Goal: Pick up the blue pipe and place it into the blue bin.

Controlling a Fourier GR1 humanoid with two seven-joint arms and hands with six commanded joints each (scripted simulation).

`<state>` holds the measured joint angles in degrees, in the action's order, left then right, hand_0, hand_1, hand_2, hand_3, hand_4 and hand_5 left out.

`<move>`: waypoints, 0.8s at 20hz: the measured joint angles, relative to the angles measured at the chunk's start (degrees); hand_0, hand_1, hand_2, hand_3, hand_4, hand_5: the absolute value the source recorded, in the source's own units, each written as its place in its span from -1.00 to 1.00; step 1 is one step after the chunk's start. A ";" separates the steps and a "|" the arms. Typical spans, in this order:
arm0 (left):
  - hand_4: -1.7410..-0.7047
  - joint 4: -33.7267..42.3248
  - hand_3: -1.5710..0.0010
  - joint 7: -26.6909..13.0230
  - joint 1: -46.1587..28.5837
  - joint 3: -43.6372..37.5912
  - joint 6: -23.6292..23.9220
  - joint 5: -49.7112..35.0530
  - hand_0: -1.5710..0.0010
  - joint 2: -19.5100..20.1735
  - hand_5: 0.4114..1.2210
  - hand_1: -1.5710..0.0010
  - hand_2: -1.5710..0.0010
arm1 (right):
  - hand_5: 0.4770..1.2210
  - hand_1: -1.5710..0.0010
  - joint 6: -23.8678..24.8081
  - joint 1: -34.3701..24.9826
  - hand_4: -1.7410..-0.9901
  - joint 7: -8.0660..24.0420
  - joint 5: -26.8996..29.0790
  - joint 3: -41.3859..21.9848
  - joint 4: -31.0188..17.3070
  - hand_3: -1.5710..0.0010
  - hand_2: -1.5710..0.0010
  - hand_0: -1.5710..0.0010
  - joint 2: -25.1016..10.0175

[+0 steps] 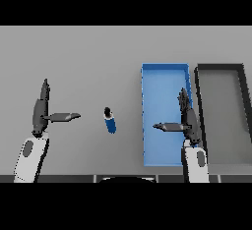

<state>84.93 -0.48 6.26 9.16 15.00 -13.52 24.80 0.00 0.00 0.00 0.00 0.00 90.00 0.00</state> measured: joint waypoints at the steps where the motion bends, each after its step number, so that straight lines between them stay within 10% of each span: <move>1: 0.42 -0.02 1.00 0.28 0.01 -0.07 0.00 -0.04 1.00 0.02 -0.57 1.00 1.00 | -0.66 1.00 0.08 -0.02 0.38 0.01 -0.01 -0.03 0.00 1.00 1.00 1.00 0.05; 6: 0.42 -0.30 1.00 0.43 -0.03 -0.38 -0.53 -0.44 1.00 0.37 -0.57 1.00 1.00 | -0.66 1.00 0.52 0.29 0.38 -0.14 -0.63 -0.59 0.16 1.00 1.00 1.00 0.63; 8: 0.41 0.16 1.00 6.92 -3.27 2.10 -10.50 0.46 1.00 6.70 -0.56 1.00 1.00 | -0.67 1.00 -2.24 3.70 0.36 -5.56 -5.22 -3.45 3.27 1.00 1.00 1.00 -4.49; 16: 0.39 1.03 1.00 10.95 -4.31 3.68 -19.73 -1.36 1.00 10.77 -0.57 1.00 1.00 | -0.71 1.00 -3.33 5.30 0.40 -3.34 -7.84 -5.60 6.89 1.00 1.00 1.00 -6.74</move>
<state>85.96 10.47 1.95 12.84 -4.73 -14.88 35.57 -3.33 5.30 -3.34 -7.84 -5.60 96.89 -6.74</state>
